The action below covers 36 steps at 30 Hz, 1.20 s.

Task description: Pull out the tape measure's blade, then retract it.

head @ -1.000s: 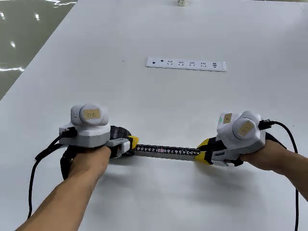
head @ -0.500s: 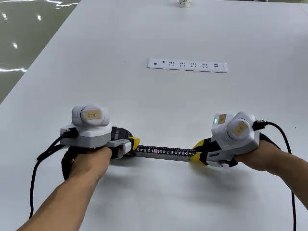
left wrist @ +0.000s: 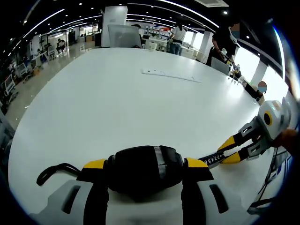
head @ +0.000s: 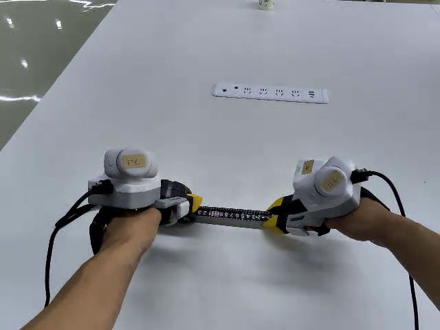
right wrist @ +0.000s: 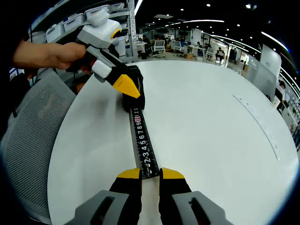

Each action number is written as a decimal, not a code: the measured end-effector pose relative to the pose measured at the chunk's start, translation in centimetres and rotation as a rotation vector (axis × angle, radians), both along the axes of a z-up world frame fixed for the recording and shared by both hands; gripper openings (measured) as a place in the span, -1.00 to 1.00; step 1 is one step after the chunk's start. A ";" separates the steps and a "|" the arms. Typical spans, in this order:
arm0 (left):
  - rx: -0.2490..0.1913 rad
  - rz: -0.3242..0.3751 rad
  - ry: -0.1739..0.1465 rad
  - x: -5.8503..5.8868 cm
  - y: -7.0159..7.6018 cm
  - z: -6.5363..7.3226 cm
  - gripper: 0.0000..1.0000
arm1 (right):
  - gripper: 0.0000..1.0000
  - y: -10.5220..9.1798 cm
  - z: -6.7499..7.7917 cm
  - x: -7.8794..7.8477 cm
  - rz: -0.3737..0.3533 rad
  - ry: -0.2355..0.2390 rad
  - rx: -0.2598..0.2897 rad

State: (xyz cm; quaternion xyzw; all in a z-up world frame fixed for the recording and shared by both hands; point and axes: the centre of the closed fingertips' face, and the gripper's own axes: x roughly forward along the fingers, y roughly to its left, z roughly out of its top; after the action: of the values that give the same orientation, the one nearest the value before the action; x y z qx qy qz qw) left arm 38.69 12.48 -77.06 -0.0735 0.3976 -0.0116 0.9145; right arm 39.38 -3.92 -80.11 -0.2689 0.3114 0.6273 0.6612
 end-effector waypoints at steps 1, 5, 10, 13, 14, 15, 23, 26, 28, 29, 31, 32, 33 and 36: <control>0.001 -0.001 0.000 0.0 0.0 0.0 0.15 | -0.81 0.1 0.0 0.0 0.000 0.001 0.000; -0.004 -0.001 0.001 0.0 0.0 0.0 0.15 | -0.81 0.5 0.0 -0.1 0.003 0.003 0.004; -0.005 -0.002 0.001 0.0 0.0 0.0 0.15 | -0.81 1.1 0.0 -0.2 0.008 0.006 0.009; -0.007 -0.003 0.002 0.0 0.0 0.0 0.15 | -0.81 1.4 0.1 -0.2 0.009 0.007 0.011; -0.007 -0.003 0.002 0.0 0.0 0.0 0.15 | -0.81 1.5 0.1 -0.2 0.010 0.008 0.012; -0.007 -0.004 0.002 0.0 0.0 0.0 0.15 | -0.81 1.7 0.1 -0.3 0.012 0.008 0.013; -0.012 -0.007 0.004 -0.1 0.0 0.0 0.16 | -0.80 2.6 0.1 -0.5 0.018 0.011 0.019; -0.014 -0.010 0.003 -0.1 -0.1 0.0 0.16 | -0.80 3.0 0.1 -0.6 0.021 0.015 0.023; -0.014 -0.011 0.004 -0.1 -0.1 0.0 0.16 | -0.80 3.3 0.1 -0.7 0.025 0.016 0.023; -0.015 -0.012 0.004 -0.1 0.0 0.0 0.16 | -0.80 3.4 0.1 -0.7 0.025 0.017 0.024; -0.016 -0.013 0.004 -0.1 0.0 0.0 0.16 | -0.80 3.7 0.1 -0.8 0.027 0.019 0.025; -0.017 -0.013 0.004 -0.1 0.0 0.0 0.16 | -0.80 3.8 0.1 -0.8 0.029 0.019 0.026; -0.018 -0.014 0.004 -0.1 0.0 0.0 0.16 | -0.80 4.0 0.1 -0.9 0.030 0.020 0.027; -0.019 -0.016 0.005 -0.1 0.0 0.0 0.16 | -0.80 4.4 0.1 -0.9 0.035 0.020 0.030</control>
State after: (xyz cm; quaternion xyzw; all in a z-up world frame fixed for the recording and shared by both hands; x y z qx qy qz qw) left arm 38.61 12.46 -77.04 -0.0789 0.4002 -0.0227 0.9128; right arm 38.46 0.43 -80.04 -0.2580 0.3038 0.6459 0.6511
